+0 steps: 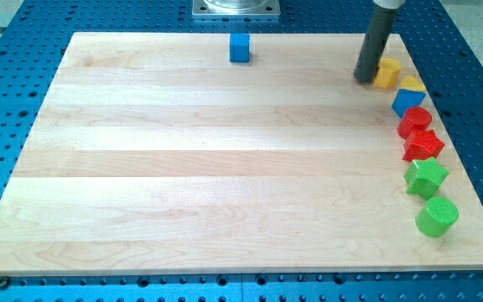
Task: Place cube top of hexagon
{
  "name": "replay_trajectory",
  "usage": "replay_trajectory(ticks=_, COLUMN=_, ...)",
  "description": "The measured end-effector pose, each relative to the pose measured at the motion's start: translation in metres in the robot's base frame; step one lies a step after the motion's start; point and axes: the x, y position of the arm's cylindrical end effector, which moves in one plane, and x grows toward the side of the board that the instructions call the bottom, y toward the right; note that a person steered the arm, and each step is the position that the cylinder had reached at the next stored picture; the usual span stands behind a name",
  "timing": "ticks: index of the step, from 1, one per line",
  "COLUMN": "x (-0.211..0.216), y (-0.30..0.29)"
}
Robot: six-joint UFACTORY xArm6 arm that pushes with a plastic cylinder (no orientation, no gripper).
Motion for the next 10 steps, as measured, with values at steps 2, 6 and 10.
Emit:
replay_trajectory(ticks=2, x=-0.011, y=0.012)
replay_trajectory(ticks=6, x=0.054, y=-0.225)
replay_trajectory(ticks=10, x=0.045, y=-0.365)
